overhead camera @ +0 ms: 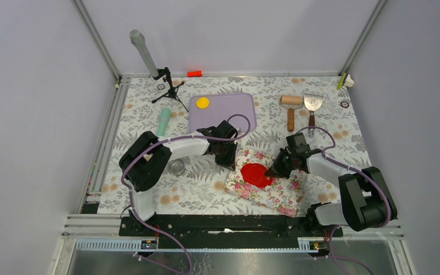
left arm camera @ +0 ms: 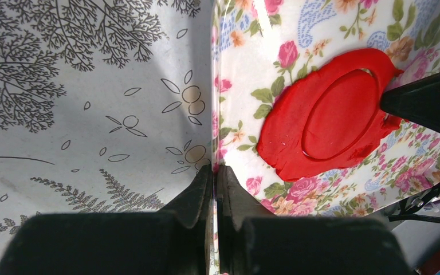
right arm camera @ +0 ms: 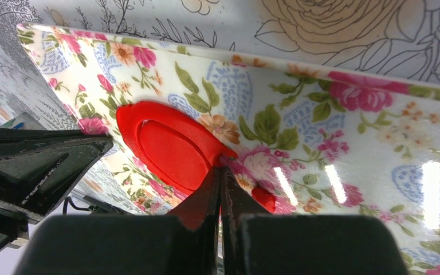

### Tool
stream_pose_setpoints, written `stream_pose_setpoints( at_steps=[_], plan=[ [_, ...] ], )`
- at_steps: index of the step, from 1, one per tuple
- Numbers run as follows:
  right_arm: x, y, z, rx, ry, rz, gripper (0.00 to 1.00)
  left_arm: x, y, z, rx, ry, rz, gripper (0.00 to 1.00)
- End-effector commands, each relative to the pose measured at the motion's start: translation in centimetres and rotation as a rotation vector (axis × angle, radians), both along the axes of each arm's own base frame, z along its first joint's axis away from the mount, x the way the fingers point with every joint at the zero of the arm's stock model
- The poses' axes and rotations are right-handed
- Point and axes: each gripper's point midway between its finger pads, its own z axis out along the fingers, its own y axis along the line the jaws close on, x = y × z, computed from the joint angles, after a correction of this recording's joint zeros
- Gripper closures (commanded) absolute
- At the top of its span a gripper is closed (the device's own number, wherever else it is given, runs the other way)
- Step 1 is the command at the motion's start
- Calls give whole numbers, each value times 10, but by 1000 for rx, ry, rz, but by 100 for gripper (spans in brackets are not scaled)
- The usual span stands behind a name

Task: Roll out the dumpling wrappers from the dough
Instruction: Remove the dumpling wrapper from the work surface.

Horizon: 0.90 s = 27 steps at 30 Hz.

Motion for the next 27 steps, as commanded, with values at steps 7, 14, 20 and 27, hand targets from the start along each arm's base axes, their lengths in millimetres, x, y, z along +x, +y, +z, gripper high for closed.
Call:
stream_pose_setpoints(
  at_steps=[7,14,20,27],
  plan=[
    [-48,-16,-23,-70,140,89,100,-23,54,-57,268,83,-9,100],
    [-64,-7,-25,-4,196,171,100,-22,54,-58,273,84,-8,100],
    [-69,-8,-26,2,203,182,100,-23,56,-58,279,83,-7,100],
    [-69,-8,-15,0,188,181,100,-23,55,-59,278,85,-8,100]
  ],
)
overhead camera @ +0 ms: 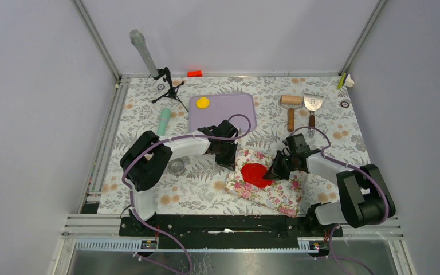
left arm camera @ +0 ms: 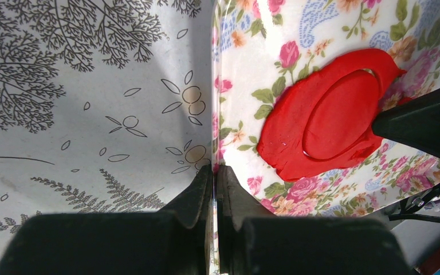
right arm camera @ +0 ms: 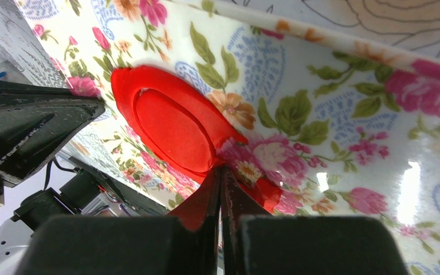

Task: Roll out the dumpling wrappers from the dough
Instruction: Remove the dumpling wrapper from the work surface.

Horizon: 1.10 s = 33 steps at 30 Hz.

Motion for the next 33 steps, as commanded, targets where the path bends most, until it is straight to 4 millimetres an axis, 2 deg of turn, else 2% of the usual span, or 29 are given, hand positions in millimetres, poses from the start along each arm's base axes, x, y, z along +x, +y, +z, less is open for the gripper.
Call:
stream_pose_setpoints(
  at_steps=[1,12,21,23,26,30,33],
  plan=[
    [-51,-19,-14,-94,162,42,100,-24,56,-60,269,77,-7,100],
    [-55,-15,-16,-66,169,49,99,-23,55,-60,267,78,-7,100],
    [-61,10,-9,-38,166,164,99,-23,54,-59,266,79,-8,100],
    [-53,6,-7,-78,138,154,99,-23,54,-59,265,79,-8,100],
    [-35,-10,-2,-197,62,100,97,-24,55,-59,268,79,-9,100],
    [-20,-17,13,-242,-23,41,96,-24,55,-59,267,80,-9,100],
    [-17,-21,20,-262,-48,35,89,-25,56,-59,267,82,-10,100]
  ],
)
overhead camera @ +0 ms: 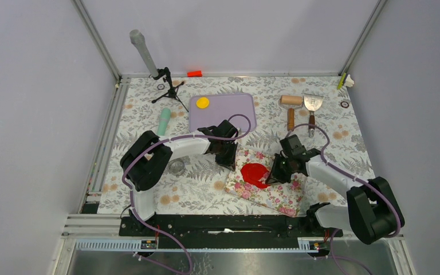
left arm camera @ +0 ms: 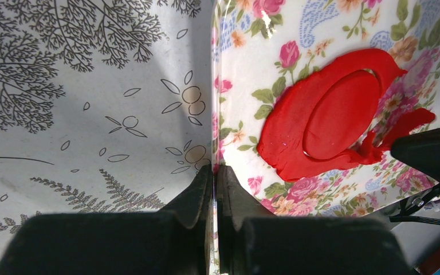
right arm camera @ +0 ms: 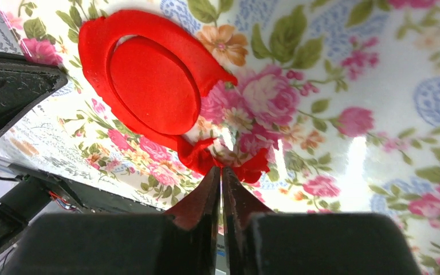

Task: Roll out the dumpling wrappers from the dough
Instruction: Remove the dumpling wrapper from the work surface.

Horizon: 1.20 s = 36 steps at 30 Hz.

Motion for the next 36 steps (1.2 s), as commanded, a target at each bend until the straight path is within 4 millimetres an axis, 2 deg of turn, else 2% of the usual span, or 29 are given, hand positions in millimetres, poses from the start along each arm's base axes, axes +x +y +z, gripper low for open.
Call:
stream_pose_setpoints(
  at_steps=[1,6,10,16,29,32,36],
  plan=[
    [2,-19,9,-109,-25,-32,86,-25,55,-60,267,83,-10,100],
    [3,-25,11,-139,-45,-38,82,-25,55,-60,264,82,-9,100],
    [11,-20,22,-113,-81,-49,82,-25,56,-60,263,81,-9,100],
    [25,-32,31,-152,-139,-123,86,-28,57,-60,263,87,-13,100],
    [12,-59,-3,-253,-44,-218,89,-28,56,-59,257,92,-15,100],
    [4,-56,-13,-238,-2,-195,89,-29,57,-58,259,93,-14,100],
    [-9,-39,-21,-146,58,-158,90,-29,57,-59,259,94,-14,100]
  ],
)
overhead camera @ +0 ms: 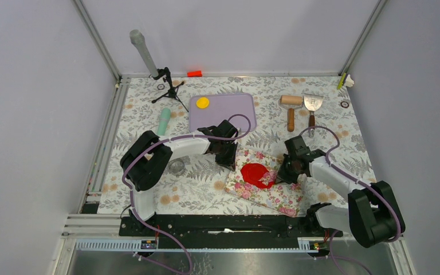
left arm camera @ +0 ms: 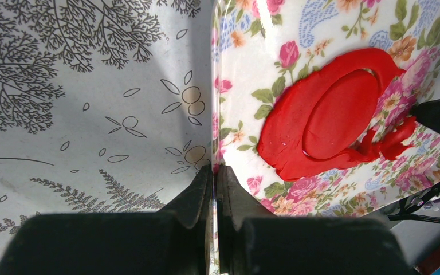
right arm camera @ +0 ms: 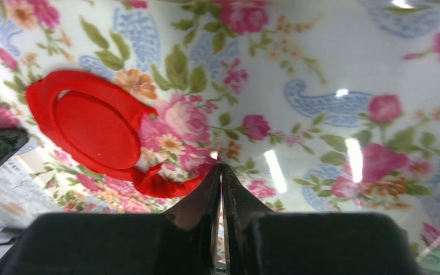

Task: Roll out the dumpling wrappers from the dough
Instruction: Remove the dumpling wrapper from the work surface.

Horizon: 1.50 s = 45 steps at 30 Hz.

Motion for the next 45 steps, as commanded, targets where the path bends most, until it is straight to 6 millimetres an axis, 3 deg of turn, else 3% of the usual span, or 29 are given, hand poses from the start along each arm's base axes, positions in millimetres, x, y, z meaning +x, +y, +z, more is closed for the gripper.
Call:
stream_pose_setpoints(
  at_steps=[1,9,18,34,45],
  plan=[
    [-14,11,-12,75,59,11,90,-29,57,-58,261,92,-14,100],
    [-11,27,-5,170,43,30,90,-27,56,-58,261,87,-14,100],
    [-8,39,-13,206,61,34,90,-27,56,-58,263,89,-16,100],
    [-24,63,-8,261,90,126,91,-26,50,-59,250,99,-27,100],
    [-25,96,-3,323,90,209,91,-29,53,-61,258,105,-23,100]
  ],
)
